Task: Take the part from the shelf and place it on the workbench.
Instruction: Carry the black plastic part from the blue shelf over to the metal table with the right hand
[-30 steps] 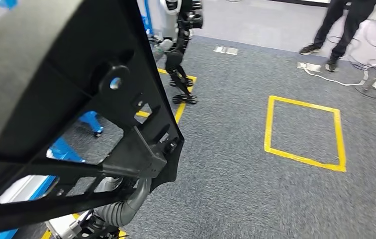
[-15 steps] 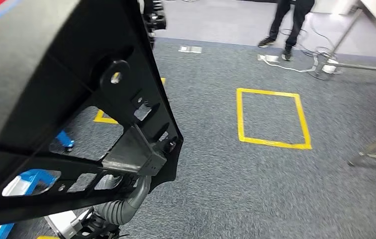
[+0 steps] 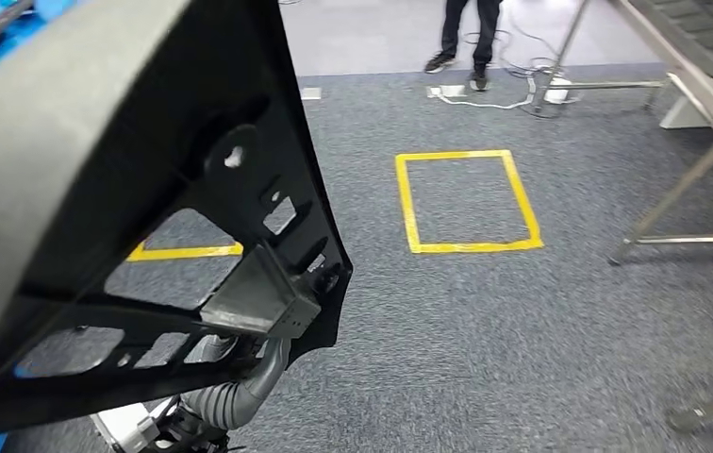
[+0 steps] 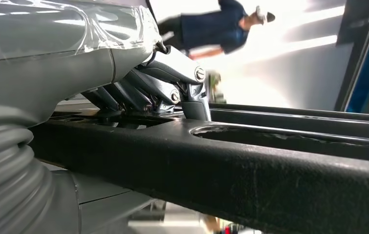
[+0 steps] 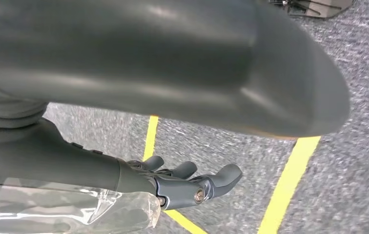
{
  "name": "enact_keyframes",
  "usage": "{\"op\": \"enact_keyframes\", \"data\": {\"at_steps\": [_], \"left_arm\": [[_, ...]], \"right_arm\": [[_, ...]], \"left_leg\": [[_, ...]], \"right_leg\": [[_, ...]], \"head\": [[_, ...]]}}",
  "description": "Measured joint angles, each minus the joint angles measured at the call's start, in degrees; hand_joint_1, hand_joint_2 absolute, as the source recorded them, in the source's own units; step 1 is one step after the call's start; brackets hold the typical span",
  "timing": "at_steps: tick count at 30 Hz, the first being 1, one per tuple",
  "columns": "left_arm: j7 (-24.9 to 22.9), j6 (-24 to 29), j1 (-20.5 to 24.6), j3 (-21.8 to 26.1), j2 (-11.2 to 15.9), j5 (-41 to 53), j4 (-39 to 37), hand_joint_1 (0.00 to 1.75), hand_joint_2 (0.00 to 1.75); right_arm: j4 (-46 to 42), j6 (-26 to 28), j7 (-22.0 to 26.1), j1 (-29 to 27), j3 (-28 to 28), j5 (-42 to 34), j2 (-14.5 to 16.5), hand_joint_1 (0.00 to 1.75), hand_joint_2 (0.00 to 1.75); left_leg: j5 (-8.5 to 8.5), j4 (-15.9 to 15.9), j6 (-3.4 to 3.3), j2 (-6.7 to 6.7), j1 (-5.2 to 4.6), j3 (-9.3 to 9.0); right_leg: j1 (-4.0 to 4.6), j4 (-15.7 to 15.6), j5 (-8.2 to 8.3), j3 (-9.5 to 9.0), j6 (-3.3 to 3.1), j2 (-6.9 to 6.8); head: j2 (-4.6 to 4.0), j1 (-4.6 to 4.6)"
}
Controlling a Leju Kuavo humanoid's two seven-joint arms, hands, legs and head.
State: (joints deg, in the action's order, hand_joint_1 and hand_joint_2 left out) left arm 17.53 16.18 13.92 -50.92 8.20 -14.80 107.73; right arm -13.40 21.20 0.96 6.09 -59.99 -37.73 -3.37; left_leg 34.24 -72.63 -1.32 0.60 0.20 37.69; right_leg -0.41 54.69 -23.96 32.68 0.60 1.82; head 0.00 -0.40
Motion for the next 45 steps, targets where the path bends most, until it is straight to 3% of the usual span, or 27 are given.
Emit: {"op": "enact_keyframes", "data": {"at_steps": [1,2,5,7,9,11,13,15,16,17,18,20,22,24,26,27,29,31,32,33,35,37,39,40,42,43,45], "left_arm": [[-0.08,-0.04,-0.02,-0.02,0.0,0.0,-0.09,1.75,1.75],[-0.18,-0.08,-0.01,-0.03,0.0,0.0,-0.16,1.75,1.75],[-0.45,-0.28,0.22,-0.05,0.0,0.02,-0.26,1.75,1.75],[-0.73,-0.5,0.4,-0.11,-0.01,0.03,-0.37,1.75,1.75],[-1.02,-0.67,0.68,-0.21,-0.02,0.05,-0.52,1.75,1.75],[-1.2,-0.77,1.06,-0.27,-0.07,0.11,-0.62,1.75,1.75],[-1.4,-0.88,1.22,-0.31,-0.09,0.15,-0.72,1.75,1.75],[-1.53,-1.04,1.25,-0.39,-0.09,0.15,-0.91,1.75,1.75],[-1.59,-1.11,1.3,-0.45,-0.09,0.15,-1.02,1.75,1.75],[-1.68,-1.15,1.37,-0.52,-0.09,0.15,-1.1,1.75,1.75],[-1.78,-1.19,1.49,-0.6,-0.1,0.16,-1.15,1.75,1.75],[-1.96,-1.25,1.77,-0.75,-0.11,0.17,-1.17,1.75,1.75],[-2.03,-1.36,1.99,-0.88,-0.11,0.17,-1.19,1.75,1.75],[-2.05,-1.51,2.09,-1.04,-0.11,0.17,-1.2,1.75,1.75],[-2.05,-1.6,2.19,-1.15,-0.13,0.18,-1.2,1.75,1.75],[-2.07,-1.62,2.24,-1.17,-0.13,0.18,-1.2,1.75,1.75],[-2.09,-1.7,2.21,-1.2,-0.11,0.18,-1.31,1.75,1.75],[-2.13,-1.77,2.1,-1.25,-0.1,0.17,-1.53,1.75,1.75],[-2.13,-1.79,2.08,-1.27,-0.09,0.17,-1.61,1.75,1.75],[-2.13,-1.79,2.11,-1.28,-0.09,0.17,-1.67,1.75,1.75],[-2.13,-1.81,2.23,-1.28,-0.1,0.17,-1.7,1.75,1.75],[-2.16,-1.89,2.38,-1.28,-0.11,0.17,-1.72,1.75,1.75],[-2.25,-2.0,2.56,-1.28,-0.11,0.17,-1.76,1.75,1.75],[-2.3,-2.05,2.7,-1.3,-0.14,0.17,-1.79,1.75,1.75],[-2.33,-2.13,2.94,-1.33,-0.22,0.17,-1.82,1.75,1.75],[-2.37,-2.14,2.96,-1.35,-0.26,0.17,-1.87,1.75,1.75],[-2.45,-2.16,2.87,-1.4,-0.28,0.17,-2.03,1.75,1.75]], "right_arm": [[0.0,0.0,0.0,-0.06,0.0,0.0,0.01,0.0,0.0],[0.0,0.0,0.0,-0.12,0.0,0.0,0.03,0.0,0.0],[0.0,0.0,0.01,-0.08,0.0,0.01,0.13,0.0,0.0],[0.0,0.0,0.04,-0.09,0.0,0.02,0.14,0.0,0.0],[0.02,0.0,0.11,-0.34,-0.01,0.02,0.1,0.0,0.0],[0.05,0.0,0.19,-0.51,-0.01,0.02,0.11,0.0,0.0],[0.07,-0.01,0.22,-0.36,-0.01,0.02,0.2,0.0,0.0],[0.07,-0.02,0.24,-0.24,-0.01,-0.01,0.31,0.0,0.0],[0.07,-0.02,0.25,-0.26,-0.01,-0.05,0.36,0.0,0.0],[0.07,-0.02,0.25,-0.32,-0.01,-0.1,0.39,0.0,0.0],[0.07,-0.01,0.26,-0.36,-0.01,-0.15,0.39,0.0,0.0],[0.07,0.0,0.29,-0.28,-0.01,-0.17,0.44,0.0,0.0],[0.07,0.0,0.33,-0.16,-0.01,-0.2,0.5,0.0,0.0],[0.07,0.0,0.35,-0.18,-0.01,-0.31,0.52,0.0,0.0],[0.07,0.01,0.35,-0.21,-0.01,-0.52,0.61,0.0,0.0],[0.07,0.02,0.34,-0.17,-0.01,-0.61,0.66,0.0,0.0],[0.07,0.01,0.33,-0.06,-0.01,-0.69,0.7,0.0,0.0],[0.07,0.0,0.33,-0.11,-0.01,-0.73,0.74,0.0,0.0],[0.07,0.0,0.33,-0.18,-0.01,-0.76,0.78,0.0,0.0],[0.07,0.0,0.33,-0.22,-0.01,-0.78,0.82,0.0,0.0],[0.07,0.0,0.33,-0.19,-0.01,-0.79,0.93,0.0,0.0],[0.07,0.0,0.33,-0.13,-0.01,-0.79,1.02,0.0,0.0],[0.08,0.0,0.33,-0.26,-0.01,-0.79,1.02,0.0,0.0],[0.1,0.0,0.33,-0.39,-0.01,-0.79,0.99,0.0,0.0],[0.15,0.0,0.33,-0.49,-0.01,-0.76,0.96,0.0,0.0],[0.15,0.0,0.36,-0.45,-0.01,-0.74,0.97,0.0,0.0],[0.15,0.0,0.46,-0.31,-0.01,-0.69,0.99,0.0,0.0]], "left_leg": [[-0.67,-0.2,-0.07,-0.08,0.0,0.26],[-2.41,2.19,-0.19,-0.28,0.02,-0.7],[-8.19,14.56,-0.67,-3.47,0.25,-6.1],[-8.9,17.49,-0.88,-4.69,0.23,-7.21],[-9.2,17.81,-1.37,-3.55,0.13,-7.33],[-9.56,18.13,-2.06,-2.21,0.17,-7.53],[-9.61,18.22,-2.41,-0.67,0.04,-7.53],[-9.55,18.21,-2.5,1.02,-0.15,-7.47],[-9.52,18.2,-2.5,1.78,-0.18,-7.45],[-9.48,18.2,-2.47,2.48,-0.19,-7.46],[-9.42,18.19,-2.4,3.1,-0.19,-7.51],[-9.22,18.17,-2.08,4.12,-0.45,-7.66],[-9.03,18.17,-1.56,4.93,-0.76,-7.82],[-8.84,18.22,-0.94,5.75,-0.76,-7.93],[-7.35,16.31,-0.29,4.43,-0.46,-7.28],[-5.71,13.53,0.0,3.04,-0.29,-6.12],[-1.75,4.9,0.3,0.55,-0.11,-2.24],[-0.52,-0.28,0.35,-0.03,-0.09,0.36],[-1.59,0.66,0.26,-0.14,-0.09,0.02],[-3.53,3.92,0.11,-0.48,-0.07,-1.47],[-7.41,12.83,-0.31,-2.97,0.09,-5.56],[-8.86,17.58,-0.66,-4.97,0.1,-7.52],[-9.02,18.02,-1.14,-4.3,-0.07,-7.59],[-9.24,18.22,-1.5,-3.64,-0.06,-7.71],[-9.64,18.67,-2.1,-2.16,0.12,-7.95],[-9.71,18.77,-2.26,-1.32,0.08,-7.98],[-9.65,18.77,-2.38,0.44,-0.07,-7.92]], "right_leg": [[0.02,0.01,0.02,-0.05,-0.01,0.84],[0.01,0.03,0.03,-0.14,0.01,1.7],[0.06,0.17,0.13,-0.17,0.32,4.12],[0.04,0.18,0.37,0.26,0.88,5.35],[-0.18,0.21,0.51,0.71,1.54,5.93],[-0.07,2.64,-1.09,1.93,2.05,3.34],[0.0,9.6,-4.81,5.17,2.45,-0.06],[-0.21,16.53,-7.41,8.48,2.76,-0.89],[-0.28,17.36,-7.26,8.83,2.83,-0.98],[-0.31,15.6,-6.04,7.86,2.88,-1.2],[-0.32,11.66,-4.13,5.72,2.87,-1.83],[-0.08,3.3,-1.26,1.32,2.57,-4.33],[0.29,0.27,-0.62,-0.1,1.97,-5.42],[0.36,0.22,-0.36,0.04,1.28,-4.23],[0.11,-0.02,-0.04,-0.01,0.58,-3.06],[-0.06,-0.1,0.13,-0.05,0.27,-2.45],[-0.1,-0.08,0.29,0.13,-0.06,-1.11],[-0.05,-0.06,0.4,0.26,-0.16,0.52],[-0.04,-0.05,0.46,0.24,-0.15,1.37],[-0.04,-0.05,0.51,0.19,-0.09,2.23],[0.03,0.01,0.64,0.22,0.17,3.79],[0.03,0.04,0.89,0.61,0.69,5.06],[-0.14,-0.12,1.27,1.07,1.41,6.22],[-0.19,0.09,1.15,1.32,1.69,5.84],[-0.04,3.14,-0.78,2.79,2.17,3.13],[0.0,6.53,-2.67,4.3,2.36,1.24],[-0.1,14.4,-6.08,7.97,2.75,-0.51]], "head": [[0.0,0.01],[0.0,0.01],[0.0,-0.01],[0.0,-0.03],[0.0,-0.05],[0.0,-0.21],[0.0,-0.4],[0.0,-0.43],[0.0,-0.44],[0.0,-0.44],[0.0,-0.45],[0.0,-0.45],[0.0,-0.38],[0.0,-0.32],[0.01,-0.24],[0.01,-0.17],[0.01,-0.04],[0.0,-0.02],[0.0,-0.02],[0.0,-0.02],[0.0,-0.02],[0.0,-0.04],[0.0,-0.05],[0.0,-0.06],[0.0,-0.19],[0.0,-0.26],[0.0,-0.32]]}}
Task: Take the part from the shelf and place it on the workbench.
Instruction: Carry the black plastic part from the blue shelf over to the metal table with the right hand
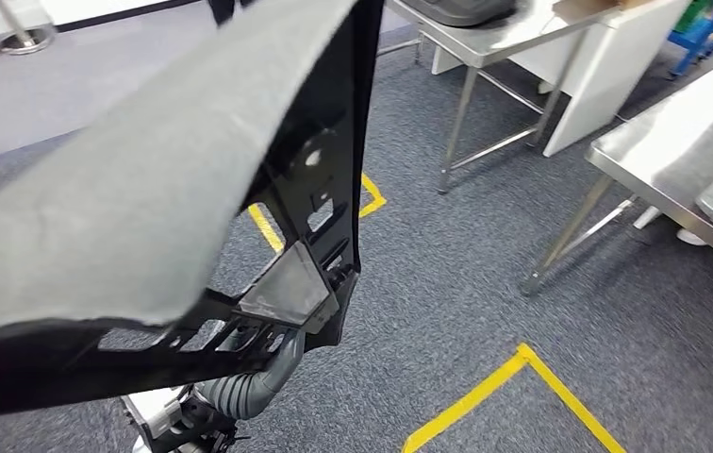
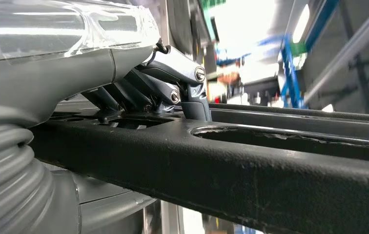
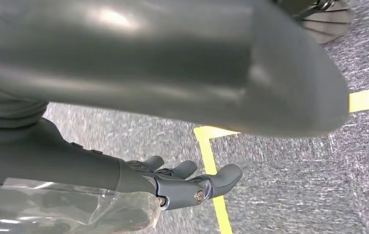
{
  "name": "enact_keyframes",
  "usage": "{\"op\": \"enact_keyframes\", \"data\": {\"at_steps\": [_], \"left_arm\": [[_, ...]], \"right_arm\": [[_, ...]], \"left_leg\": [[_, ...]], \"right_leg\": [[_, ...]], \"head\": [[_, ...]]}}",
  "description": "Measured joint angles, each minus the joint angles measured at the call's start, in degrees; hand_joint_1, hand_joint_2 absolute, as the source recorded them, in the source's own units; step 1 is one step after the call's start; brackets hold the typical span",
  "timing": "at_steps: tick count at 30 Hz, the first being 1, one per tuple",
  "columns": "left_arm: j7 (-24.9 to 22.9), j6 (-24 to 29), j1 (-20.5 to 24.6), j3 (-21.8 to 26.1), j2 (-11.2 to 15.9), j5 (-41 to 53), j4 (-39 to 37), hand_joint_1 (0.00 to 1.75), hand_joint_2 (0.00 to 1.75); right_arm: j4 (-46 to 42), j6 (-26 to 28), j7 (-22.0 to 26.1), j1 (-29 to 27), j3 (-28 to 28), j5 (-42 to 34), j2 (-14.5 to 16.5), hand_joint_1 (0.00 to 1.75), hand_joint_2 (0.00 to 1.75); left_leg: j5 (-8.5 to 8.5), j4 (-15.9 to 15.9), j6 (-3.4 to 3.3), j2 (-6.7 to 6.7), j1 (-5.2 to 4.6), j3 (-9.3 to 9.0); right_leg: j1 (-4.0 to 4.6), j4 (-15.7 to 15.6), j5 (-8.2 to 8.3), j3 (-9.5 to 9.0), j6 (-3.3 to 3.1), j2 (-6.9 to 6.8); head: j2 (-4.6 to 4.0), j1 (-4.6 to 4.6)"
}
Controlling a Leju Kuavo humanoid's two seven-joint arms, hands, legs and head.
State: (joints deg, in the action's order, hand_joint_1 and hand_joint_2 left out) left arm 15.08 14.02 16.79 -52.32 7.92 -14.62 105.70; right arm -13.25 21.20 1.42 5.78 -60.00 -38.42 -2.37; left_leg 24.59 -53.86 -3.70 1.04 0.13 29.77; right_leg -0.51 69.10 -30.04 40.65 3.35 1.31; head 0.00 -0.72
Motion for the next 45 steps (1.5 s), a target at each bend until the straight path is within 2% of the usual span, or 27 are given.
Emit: {"op": "enact_keyframes", "data": {"at_steps": [1,2,3,5,7,10,12,14,15,16,17,19,21,23,25,27,29,31,32,34,36,37,38,40,42,43,45], "left_arm": [[-0.05,-0.02,-0.03,-0.03,0.0,0.0,-0.08,1.75,1.75],[-0.07,-0.04,-0.04,-0.05,-0.01,0.01,-0.13,1.75,1.75],[-0.08,-0.07,-0.04,-0.07,-0.02,0.01,-0.15,1.75,1.75],[-0.09,-0.13,-0.01,-0.09,-0.05,0.02,-0.15,1.75,1.75],[-0.11,-0.19,0.07,-0.11,-0.07,0.03,-0.15,1.75,1.75],[-0.16,-0.27,0.15,-0.15,-0.08,0.04,-0.15,1.75,1.75],[-0.16,-0.35,0.18,-0.16,-0.09,0.04,-0.15,1.75,1.75],[-0.15,-0.38,0.08,-0.16,-0.07,0.03,-0.17,1.75,1.75],[-0.15,-0.39,0.0,-0.17,-0.06,0.03,-0.21,1.75,1.75],[-0.17,-0.4,-0.09,-0.2,-0.05,0.02,-0.27,1.75,1.75],[-0.17,-0.42,-0.14,-0.22,-0.05,0.02,-0.33,1.75,1.75],[-0.17,-0.43,-0.13,-0.25,-0.05,0.03,-0.43,1.75,1.75],[-0.17,-0.43,-0.09,-0.26,-0.05,0.04,-0.44,1.75,1.75],[-0.17,-0.43,-0.09,-0.27,-0.05,0.04,-0.45,1.75,1.75],[-0.17,-0.43,-0.05,-0.28,-0.08,0.05,-0.45,1.75,1.75],[-0.15,-0.41,0.04,-0.31,-0.14,0.04,-0.45,1.75,1.75],[-0.13,-0.38,0.03,-0.33,-0.17,0.03,-0.47,1.75,1.75],[-0.14,-0.37,-0.08,-0.37,-0.18,0.03,-0.5,1.75,1.75],[-0.16,-0.38,-0.12,-0.39,-0.18,0.03,-0.52,1.75,1.75],[-0.17,-0.38,-0.11,-0.43,-0.18,0.04,-0.55,1.75,1.75],[-0.23,-0.41,-0.08,-0.44,-0.18,0.04,-0.55,1.75,1.75],[-0.31,-0.42,-0.02,-0.44,-0.18,0.04,-0.55,1.75,1.75],[-0.4,-0.44,0.03,-0.45,-0.18,0.04,-0.56,1.75,1.75],[-0.56,-0.44,0.11,-0.48,-0.2,0.04,-0.56,1.75,1.75],[-0.61,-0.45,0.15,-0.52,-0.22,0.05,-0.55,1.75,1.75],[-0.63,-0.45,0.15,-0.52,-0.21,0.05,-0.55,1.75,1.75],[-0.65,-0.45,0.02,-0.52,-0.17,0.04,-0.57,1.75,1.75]], "right_arm": [[0.0,0.0,0.07,0.01,0.01,0.01,0.01,0.0,0.0],[0.0,0.0,0.14,-0.01,0.0,0.01,0.01,0.0,0.0],[0.0,0.0,0.21,-0.05,-0.01,0.01,0.0,0.0,0.0],[0.0,0.01,0.38,-0.01,-0.01,0.02,-0.03,0.0,0.0],[0.0,0.02,0.52,0.14,0.0,0.02,-0.04,0.0,0.0],[0.0,0.02,0.57,0.08,0.01,0.02,-0.03,0.0,0.0],[0.0,0.02,0.57,0.08,0.01,0.02,-0.05,0.0,0.0],[0.0,0.01,0.57,0.22,0.01,0.02,-0.07,0.0,0.0],[0.0,0.01,0.57,0.26,0.01,0.02,-0.07,0.0,0.0],[0.0,0.0,0.56,0.23,0.01,0.02,-0.07,0.0,0.0],[0.0,0.0,0.55,0.16,0.0,0.02,-0.06,0.0,0.0],[0.0,0.0,0.46,0.06,0.01,0.02,-0.05,0.0,0.0],[0.0,-0.01,0.39,0.11,0.01,0.02,-0.05,0.0,0.0],[0.0,-0.02,0.38,0.11,0.01,0.02,-0.06,0.0,0.0],[0.06,-0.02,0.26,-0.08,0.0,0.02,-0.19,0.0,0.0],[0.15,-0.01,0.04,-0.2,0.01,0.01,-0.19,0.0,0.0],[0.17,-0.01,-0.1,-0.11,0.0,0.0,-0.06,0.0,0.0],[0.17,-0.02,-0.18,-0.04,-0.01,-0.03,-0.03,0.0,0.0],[0.17,-0.02,-0.2,-0.05,-0.01,-0.04,-0.02,0.0,0.0],[0.19,-0.02,-0.22,-0.09,-0.01,-0.09,-0.04,0.0,0.0],[0.2,-0.02,-0.22,0.01,-0.01,-0.12,-0.04,0.0,0.0],[0.2,-0.02,-0.22,0.1,-0.01,-0.13,-0.02,0.0,0.0],[0.2,-0.02,-0.22,0.16,0.0,-0.13,0.01,0.0,0.0],[0.2,-0.02,-0.22,0.15,0.0,-0.15,0.03,0.0,0.0],[0.2,-0.02,-0.22,0.09,0.0,-0.15,0.04,0.0,0.0],[0.2,-0.01,-0.23,0.13,0.0,-0.15,0.03,0.0,0.0],[0.2,-0.01,-0.23,0.27,0.01,-0.14,0.02,0.0,0.0]], "left_leg": [[0.04,-0.01,-0.01,0.86,-0.05,0.03],[0.08,-0.03,0.01,1.64,-0.04,0.04],[0.14,-0.03,0.08,2.32,-0.03,0.0],[0.38,-0.09,0.41,3.46,-0.2,-0.19],[0.7,-0.18,0.91,4.39,-0.57,-0.35],[1.19,-0.33,1.8,5.46,-0.57,-0.55],[3.06,-3.03,2.48,3.5,-0.23,0.45],[6.79,-10.51,2.9,0.62,0.0,3.88],[8.37,-14.71,2.98,-0.02,0.04,5.97],[9.07,-17.57,3.0,-0.31,0.04,7.48],[8.64,-18.25,2.95,-0.45,0.04,7.98],[4.99,-12.59,2.63,-1.2,0.05,5.6],[1.59,-4.29,2.14,-3.91,0.17,1.97],[0.68,-0.82,1.81,-5.42,0.11,0.46],[0.37,-0.56,1.32,-4.28,0.07,0.35],[-0.04,-0.1,0.63,-2.92,0.33,0.21],[-0.15,0.11,0.28,-1.35,0.41,0.11],[-0.06,0.09,0.19,0.31,0.36,0.15],[0.0,0.08,0.22,1.09,0.38,0.15],[0.17,0.04,0.46,2.5,0.47,0.03],[0.55,-0.07,1.02,3.61,0.28,-0.26],[0.74,-0.12,1.35,4.08,0.08,-0.4],[0.91,-0.16,1.69,4.57,-0.13,-0.53],[1.16,-0.13,2.37,5.46,-0.16,-0.75],[2.43,-1.65,3.05,4.04,0.21,-0.31],[3.93,-4.14,3.3,2.65,0.36,0.74],[7.76,-12.46,3.5,0.3,0.48,4.63]], "right_leg": [[-0.08,2.17,-0.51,1.0,0.13,-0.31],[-0.16,2.0,0.09,0.83,0.21,-0.53],[-0.2,-0.59,1.6,-0.6,0.23,-0.9],[0.01,-8.99,4.91,-5.24,0.04,-3.33],[0.35,-13.9,6.2,-7.76,-0.58,-5.08],[0.47,-14.41,6.26,-7.69,-1.64,-3.67],[0.23,-14.55,6.51,-7.75,-2.29,-2.46],[0.1,-14.55,6.68,-7.65,-2.69,-1.16],[0.14,-14.54,6.75,-7.56,-2.83,-0.42],[0.18,-14.52,6.79,-7.49,-2.88,0.42],[0.22,-14.5,6.84,-7.47,-2.9,1.25],[0.23,-14.47,6.93,-7.54,-2.82,2.89],[0.29,-14.39,7.07,-7.47,-2.54,4.33],[0.26,-14.35,7.29,-7.05,-2.01,5.5],[0.12,-14.42,7.53,-6.6,-1.35,6.47],[0.29,-12.54,6.24,-5.57,-0.78,4.62],[0.31,-5.86,2.53,-2.47,-0.25,1.1],[-0.08,1.62,-0.44,1.05,0.25,-0.29],[-0.28,2.82,-0.45,1.58,0.47,-0.47],[-0.65,-1.83,2.34,-1.03,0.79,-1.24],[-0.63,-10.22,5.44,-5.72,0.74,-3.98],[-0.49,-12.81,6.12,-7.11,0.46,-4.96],[-0.31,-13.98,6.22,-7.66,0.1,-5.47],[-0.15,-14.1,6.18,-7.46,-0.81,-4.26],[-0.34,-14.23,6.35,-7.46,-1.54,-3.02],[-0.49,-14.29,6.48,-7.47,-1.9,-2.4],[-0.45,-14.27,6.6,-7.33,-2.31,-0.96]], "head": [[0.0,0.0],[0.0,0.0],[0.0,0.0],[0.0,-0.01],[0.0,0.07],[0.0,0.15],[0.0,0.22],[0.0,0.31],[0.0,0.32],[0.0,0.33],[0.0,0.34],[0.0,0.36],[0.0,0.35],[0.0,0.34],[0.0,0.34],[0.0,0.15],[0.0,-0.08],[0.0,-0.11],[0.0,-0.12],[0.0,-0.13],[0.0,-0.13],[0.0,-0.05],[0.0,0.03],[0.0,0.17],[0.0,0.22],[0.0,0.26],[0.0,0.33]]}}
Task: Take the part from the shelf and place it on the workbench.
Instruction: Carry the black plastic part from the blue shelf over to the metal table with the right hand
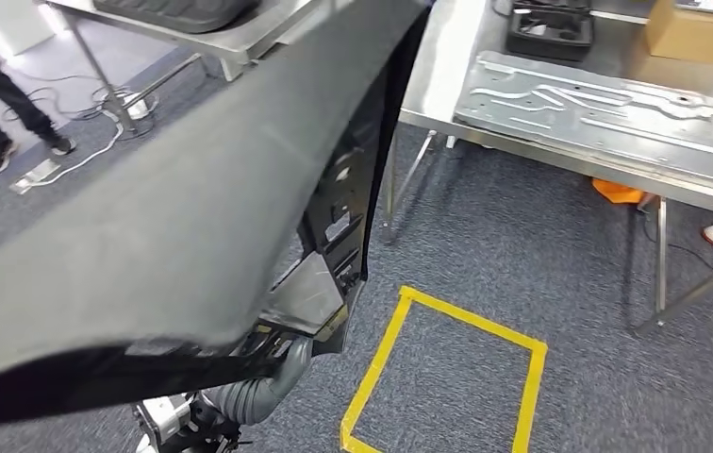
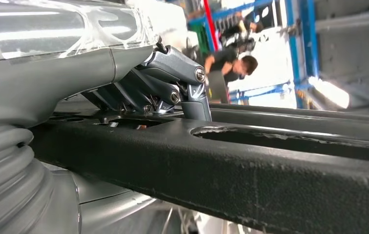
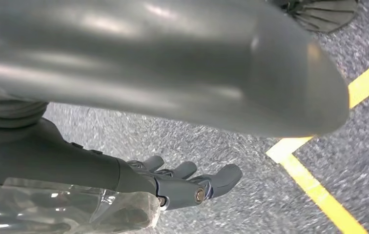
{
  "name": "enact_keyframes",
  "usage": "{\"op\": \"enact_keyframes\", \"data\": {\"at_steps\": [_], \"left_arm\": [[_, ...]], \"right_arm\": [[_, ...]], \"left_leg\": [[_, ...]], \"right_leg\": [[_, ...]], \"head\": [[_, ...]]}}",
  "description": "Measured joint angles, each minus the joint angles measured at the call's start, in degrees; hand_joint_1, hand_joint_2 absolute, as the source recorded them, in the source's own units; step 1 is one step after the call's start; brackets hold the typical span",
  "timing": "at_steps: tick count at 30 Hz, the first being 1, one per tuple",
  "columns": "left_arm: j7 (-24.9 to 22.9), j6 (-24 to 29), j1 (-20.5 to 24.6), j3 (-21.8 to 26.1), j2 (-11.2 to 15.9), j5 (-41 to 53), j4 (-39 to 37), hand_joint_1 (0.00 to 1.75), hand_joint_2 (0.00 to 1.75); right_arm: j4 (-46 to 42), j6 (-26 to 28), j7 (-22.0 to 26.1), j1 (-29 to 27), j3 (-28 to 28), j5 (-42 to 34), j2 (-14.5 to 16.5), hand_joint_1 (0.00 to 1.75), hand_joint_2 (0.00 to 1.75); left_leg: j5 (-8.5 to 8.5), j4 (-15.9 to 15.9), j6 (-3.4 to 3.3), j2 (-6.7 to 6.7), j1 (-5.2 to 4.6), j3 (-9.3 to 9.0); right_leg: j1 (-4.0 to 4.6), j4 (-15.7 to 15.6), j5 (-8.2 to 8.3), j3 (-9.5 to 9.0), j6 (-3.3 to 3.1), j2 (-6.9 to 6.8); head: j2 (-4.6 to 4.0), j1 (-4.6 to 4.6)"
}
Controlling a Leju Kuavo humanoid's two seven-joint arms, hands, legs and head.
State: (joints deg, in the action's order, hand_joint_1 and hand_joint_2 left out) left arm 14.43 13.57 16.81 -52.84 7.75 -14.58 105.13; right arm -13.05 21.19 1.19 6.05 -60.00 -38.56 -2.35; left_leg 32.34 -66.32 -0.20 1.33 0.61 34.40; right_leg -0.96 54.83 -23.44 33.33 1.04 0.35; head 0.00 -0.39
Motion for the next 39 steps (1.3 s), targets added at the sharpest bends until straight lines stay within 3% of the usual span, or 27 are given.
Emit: {"op": "enact_keyframes", "data": {"at_steps": [2,3,4,6,7,8,10,11,13,15,17,18,19,20,22,24,26,28,30,32,33,34,35,37,39], "left_arm": [[-0.03,0.01,-0.16,-0.05,0.04,-0.02,-0.02,1.75,1.75],[-0.03,0.02,-0.18,-0.07,0.04,-0.02,-0.02,1.75,1.75],[-0.03,0.03,-0.17,-0.09,0.05,-0.02,-0.02,1.75,1.75],[-0.03,0.09,-0.14,-0.11,0.05,-0.02,-0.02,1.75,1.75],[-0.02,0.13,-0.12,-0.12,0.04,-0.02,-0.02,1.75,1.75],[-0.02,0.16,-0.13,-0.15,0.04,-0.03,-0.02,1.75,1.75],[0.0,0.21,-0.11,-0.21,0.02,-0.04,-0.02,1.75,1.75],[0.0,0.23,-0.07,-0.25,0.01,-0.04,-0.02,1.75,1.75],[0.1,0.31,0.0,-0.32,-0.04,-0.04,-0.02,1.75,1.75],[0.19,0.45,-0.09,-0.35,-0.04,-0.05,-0.02,1.75,1.75],[0.17,0.6,-0.19,-0.38,-0.04,-0.06,-0.02,1.75,1.75],[0.17,0.64,-0.21,-0.4,-0.04,-0.06,-0.02,1.75,1.75],[0.17,0.69,-0.21,-0.42,-0.05,-0.06,-0.02,1.75,1.75],[0.17,0.73,-0.21,-0.43,-0.05,-0.06,-0.02,1.75,1.75],[0.17,0.81,-0.18,-0.44,-0.05,-0.07,-0.02,1.75,1.75],[0.2,0.85,-0.11,-0.41,-0.05,-0.1,-0.02,1.75,1.75],[0.22,0.85,-0.04,-0.38,-0.05,-0.15,-0.02,1.75,1.75],[0.26,0.86,-0.01,-0.37,-0.05,-0.19,-0.02,1.75,1.75],[0.28,0.91,-0.08,-0.34,-0.01,-0.29,-0.02,1.75,1.75],[0.25,0.99,-0.22,-0.34,0.03,-0.39,-0.02,1.75,1.75],[0.23,1.01,-0.26,-0.35,0.04,-0.41,-0.03,1.75,1.75],[0.21,1.03,-0.26,-0.36,0.05,-0.41,-0.03,1.75,1.75],[0.21,1.03,-0.24,-0.36,0.05,-0.41,-0.03,1.75,1.75],[0.2,1.07,-0.17,-0.35,0.05,-0.43,-0.02,1.75,1.75],[0.1,1.19,-0.1,-0.34,0.05,-0.6,-0.02,1.75,1.75]], "right_arm": [[0.0,-0.01,0.01,-0.02,0.0,0.01,0.01,0.0,0.0],[0.0,-0.01,0.01,-0.09,0.0,0.01,0.01,0.0,0.0],[0.0,-0.01,0.01,-0.14,0.0,0.01,0.01,0.0,0.0],[0.0,-0.01,0.01,-0.12,0.0,0.02,0.03,0.0,0.0],[0.0,-0.01,0.01,-0.09,0.0,0.03,0.03,0.0,0.0],[0.0,-0.01,0.01,-0.09,0.0,0.05,0.04,0.0,0.0],[0.02,-0.01,0.01,-0.24,0.0,0.08,-0.04,0.0,0.0],[0.04,-0.01,0.01,-0.36,0.0,0.08,-0.07,0.0,0.0],[0.09,-0.03,0.01,-0.4,-0.01,0.09,-0.14,0.0,0.0],[0.09,-0.08,-0.01,-0.22,-0.02,0.09,-0.1,0.0,0.0],[0.09,-0.1,-0.03,-0.16,-0.02,0.09,-0.1,0.0,0.0],[0.09,-0.1,-0.05,-0.22,-0.02,0.09,-0.13,0.0,0.0],[0.09,-0.1,-0.07,-0.28,-0.02,0.08,-0.19,0.0,0.0],[0.09,-0.1,-0.09,-0.3,-0.02,0.08,-0.26,0.0,0.0],[0.09,-0.13,-0.1,-0.16,-0.02,0.1,-0.32,0.0,0.0],[0.09,-0.18,-0.1,-0.03,-0.02,0.11,-0.3,0.0,0.0],[0.09,-0.21,-0.12,-0.1,-0.02,0.13,-0.31,0.0,0.0],[0.09,-0.21,-0.2,-0.13,-0.02,0.15,-0.33,0.0,0.0],[0.09,-0.21,-0.25,-0.03,-0.02,0.17,-0.39,0.0,0.0],[0.09,-0.21,-0.25,-0.04,-0.02,0.18,-0.43,0.0,0.0],[0.09,-0.21,-0.25,-0.09,-0.02,0.18,-0.43,0.0,0.0],[0.09,-0.21,-0.25,-0.15,-0.02,0.18,-0.43,0.0,0.0],[0.09,-0.21,-0.25,-0.17,-0.02,0.18,-0.43,0.0,0.0],[0.09,-0.19,-0.24,-0.11,-0.02,0.2,-0.34,0.0,0.0],[0.09,-0.14,-0.16,-0.15,-0.02,0.41,-0.31,0.0,0.0]], "left_leg": [[1.37,-5.71,0.0,-0.65,-0.01,3.06],[0.35,-5.15,-0.14,-0.8,-0.01,3.06],[-1.63,-2.17,-0.36,-1.13,-0.01,1.89],[-5.78,6.61,-1.01,-3.6,0.02,-1.8],[-6.93,9.79,-1.22,-4.77,0.02,-3.09],[-7.32,11.46,-1.39,-5.62,-0.06,-3.7],[-7.35,11.96,-1.73,-5.03,-0.2,-3.84],[-7.55,12.18,-2.06,-4.45,-0.16,-4.03],[-7.95,12.68,-2.75,-3.03,0.11,-4.42],[-7.96,12.79,-3.04,-1.44,0.07,-4.47],[-7.87,12.77,-3.05,0.19,0.04,-4.47],[-7.79,12.75,-2.98,0.92,0.07,-4.49],[-7.68,12.73,-2.84,1.6,0.12,-4.57],[-7.53,12.7,-2.62,2.23,0.17,-4.72],[-7.06,12.55,-1.97,3.29,-0.1,-5.04],[-6.7,12.52,-1.29,4.24,-0.45,-5.33],[-6.41,12.5,-0.6,4.83,-0.27,-5.55],[-4.6,10.04,-0.01,2.94,0.1,-4.64],[-0.69,2.41,0.28,0.18,0.24,-1.18],[1.94,-5.29,0.26,-0.69,0.22,2.69],[1.62,-6.26,0.14,-0.8,0.19,3.38],[0.1,-4.52,-0.09,-0.97,0.16,2.78],[-2.18,-0.59,-0.42,-1.52,0.11,1.11],[-5.97,8.17,-1.26,-3.91,0.05,-2.61],[-7.03,11.89,-1.7,-5.26,-0.13,-4.19]], "right_leg": [[0.14,0.04,0.08,0.07,-0.14,1.67],[0.17,0.05,0.09,0.03,-0.14,2.52],[0.19,0.06,0.11,-0.06,-0.12,3.36],[0.23,0.11,0.18,-0.1,0.05,4.92],[0.22,0.14,0.26,0.03,0.24,5.56],[0.19,0.13,0.34,0.23,0.53,6.12],[0.01,-0.04,0.57,0.59,1.26,7.1],[-0.02,0.12,0.48,0.75,1.6,6.66],[0.1,3.05,-1.45,2.21,2.12,3.93],[0.15,10.59,-5.44,5.78,2.54,1.17],[-0.04,17.12,-7.72,8.9,2.93,0.58],[-0.18,17.26,-7.2,8.89,3.08,0.41],[-0.31,14.86,-5.7,7.56,3.21,0.03],[-0.41,10.56,-3.7,5.21,3.31,-0.91],[-0.29,2.61,-0.9,0.89,3.13,-3.39],[-0.04,0.2,-0.44,-0.22,2.43,-4.0],[-0.03,0.24,-0.35,0.0,1.56,-2.68],[-0.21,0.12,-0.15,0.0,0.79,-1.51],[-0.24,0.11,-0.01,0.08,0.31,-0.23],[-0.07,0.13,0.05,0.16,0.1,1.33],[0.01,0.14,0.07,0.14,0.07,2.16],[0.06,0.15,0.09,0.08,0.07,3.0],[0.1,0.15,0.12,-0.02,0.09,3.84],[0.2,0.22,0.21,-0.06,0.26,5.27],[0.18,0.26,0.37,0.29,0.68,6.25]], "head": [[0.0,0.02],[0.0,0.02],[0.0,0.02],[0.0,0.02],[0.0,0.01],[0.0,0.01],[0.0,0.01],[0.0,0.01],[0.0,-0.16],[0.0,-0.34],[0.0,-0.36],[0.0,-0.36],[0.0,-0.36],[0.0,-0.37],[0.0,-0.35],[0.0,-0.27],[0.0,-0.21],[0.0,-0.18],[0.0,-0.11],[0.0,-0.09],[0.0,-0.09],[0.0,-0.08],[0.0,-0.08],[0.0,-0.08],[0.0,-0.09]]}}
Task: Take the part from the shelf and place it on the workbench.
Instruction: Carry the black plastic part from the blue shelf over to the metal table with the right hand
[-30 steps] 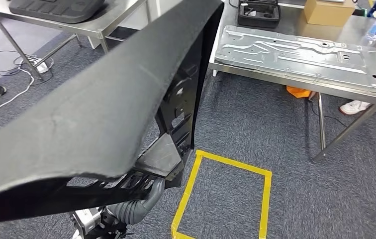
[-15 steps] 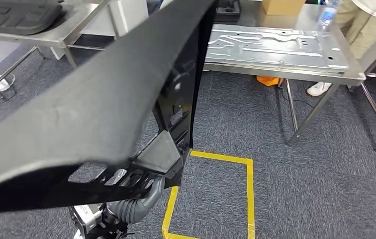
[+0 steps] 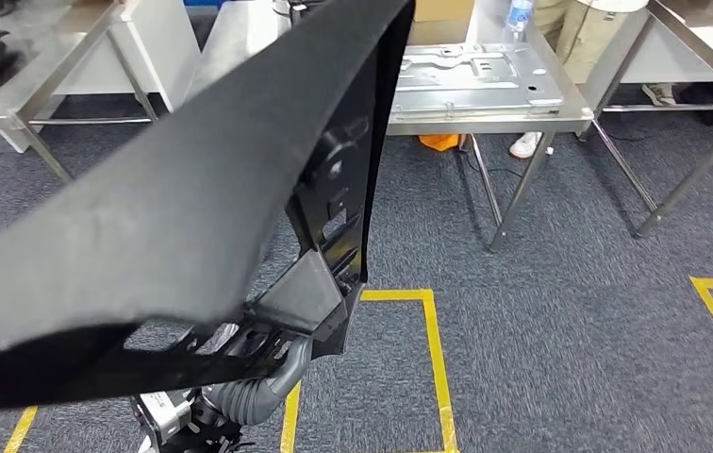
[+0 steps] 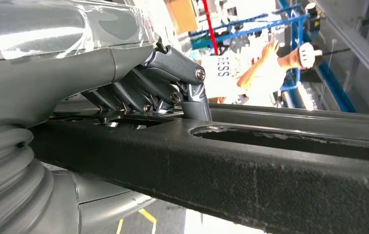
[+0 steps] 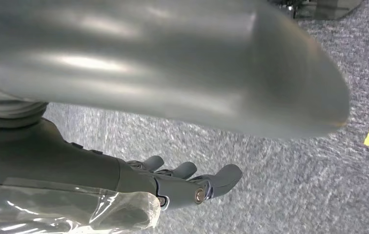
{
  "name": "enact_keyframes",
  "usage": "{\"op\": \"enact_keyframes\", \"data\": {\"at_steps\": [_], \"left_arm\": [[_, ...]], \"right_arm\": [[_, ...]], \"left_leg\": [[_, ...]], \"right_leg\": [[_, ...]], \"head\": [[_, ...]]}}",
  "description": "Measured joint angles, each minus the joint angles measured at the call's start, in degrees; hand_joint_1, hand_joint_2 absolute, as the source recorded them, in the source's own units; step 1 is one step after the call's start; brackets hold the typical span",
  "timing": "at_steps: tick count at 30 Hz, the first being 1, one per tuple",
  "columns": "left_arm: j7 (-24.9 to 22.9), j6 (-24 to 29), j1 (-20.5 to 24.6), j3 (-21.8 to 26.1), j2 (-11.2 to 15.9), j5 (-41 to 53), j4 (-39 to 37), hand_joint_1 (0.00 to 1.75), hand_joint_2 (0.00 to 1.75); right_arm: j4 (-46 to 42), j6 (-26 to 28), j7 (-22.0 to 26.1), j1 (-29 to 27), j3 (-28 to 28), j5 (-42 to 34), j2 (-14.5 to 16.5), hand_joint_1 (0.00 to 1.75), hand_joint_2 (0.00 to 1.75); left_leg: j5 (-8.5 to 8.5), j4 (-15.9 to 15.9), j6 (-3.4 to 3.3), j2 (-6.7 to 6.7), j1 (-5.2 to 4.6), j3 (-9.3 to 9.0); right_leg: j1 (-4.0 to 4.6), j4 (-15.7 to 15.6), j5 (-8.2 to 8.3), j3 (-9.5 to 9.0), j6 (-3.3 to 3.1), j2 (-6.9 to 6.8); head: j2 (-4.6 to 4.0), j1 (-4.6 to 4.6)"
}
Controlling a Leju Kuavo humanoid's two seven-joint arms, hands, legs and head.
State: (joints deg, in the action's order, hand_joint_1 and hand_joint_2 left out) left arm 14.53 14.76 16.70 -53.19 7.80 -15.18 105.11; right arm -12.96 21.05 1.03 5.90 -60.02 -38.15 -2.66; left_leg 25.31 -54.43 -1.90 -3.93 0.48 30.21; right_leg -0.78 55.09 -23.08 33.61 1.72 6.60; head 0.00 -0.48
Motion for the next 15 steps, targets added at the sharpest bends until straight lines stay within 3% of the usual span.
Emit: {"op": "enact_keyframes", "data": {"at_steps": [2,4,6,8,9,10,13,15], "left_arm": [[-0.13,0.15,0.07,0.01,-0.01,-0.46,0.0,1.75,1.75],[-0.23,0.26,0.14,0.04,-0.01,-1.04,0.0,1.75,1.75],[-0.32,0.33,0.13,0.08,0.01,-1.58,0.0,1.75,1.75],[-0.34,0.34,0.03,0.08,0.04,-2.07,-0.01,1.75,1.75],[-0.35,0.34,-0.01,0.08,0.06,-2.27,-0.02,1.75,1.75],[-0.35,0.34,-0.03,0.08,0.07,-2.45,-0.02,1.75,1.75],[-0.32,0.37,0.06,0.13,0.07,-2.72,-0.02,1.75,1.75],[-0.27,0.37,0.15,0.27,0.08,-2.77,-0.01,1.75,1.75]], "right_arm": [[0.0,0.07,0.11,-0.25,-0.01,0.28,-0.1,0.0,0.0],[0.0,0.12,0.18,-0.37,-0.03,0.47,-0.16,0.0,0.0],[0.0,0.14,0.24,-0.18,-0.05,0.66,-0.15,0.0,0.0],[0.0,0.15,0.26,-0.01,-0.08,0.76,-0.15,0.0,0.0],[0.0,0.15,0.26,-0.02,-0.09,0.78,-0.16,0.0,0.0],[0.0,0.16,0.27,-0.07,-0.1,0.78,-0.2,0.0,0.0],[0.0,0.21,0.44,-0.06,-0.17,0.78,-0.23,0.0,0.0],[0.0,0.21,0.64,0.01,-0.26,0.78,-0.12,0.0,0.0]], "left_leg": [[-0.29,0.31,-0.27,0.72,-0.11,-0.17],[-0.7,0.66,-0.78,1.51,0.12,-0.29],[-0.86,0.82,-1.07,2.46,0.25,-0.34],[-0.84,0.78,-1.13,3.39,0.27,-0.28],[-0.82,0.76,-1.11,3.76,0.33,-0.26],[-0.77,0.73,-1.02,4.01,0.45,-0.28],[-0.3,0.2,-0.07,4.34,0.71,-0.23],[-0.02,-0.15,0.75,4.38,0.54,-0.07]], "right_leg": [[-0.18,-0.01,0.12,0.36,0.59,0.5],[-0.12,1.85,-1.16,1.25,1.14,-1.56],[-0.05,8.19,-4.79,4.12,1.62,-4.64],[-0.25,15.71,-7.93,7.53,2.02,-5.65],[-0.41,17.23,-8.11,8.12,2.18,-5.75],[-0.6,16.38,-7.2,7.52,2.35,-5.8],[-1.21,5.23,-2.52,1.4,2.88,-6.16],[-1.21,1.45,-1.8,-0.53,2.3,-6.13]], "head": [[0.0,0.0],[0.0,-0.1],[0.0,-0.24],[0.0,-0.29],[0.0,-0.28],[0.0,-0.28],[0.0,-0.33],[0.0,-0.29]]}}
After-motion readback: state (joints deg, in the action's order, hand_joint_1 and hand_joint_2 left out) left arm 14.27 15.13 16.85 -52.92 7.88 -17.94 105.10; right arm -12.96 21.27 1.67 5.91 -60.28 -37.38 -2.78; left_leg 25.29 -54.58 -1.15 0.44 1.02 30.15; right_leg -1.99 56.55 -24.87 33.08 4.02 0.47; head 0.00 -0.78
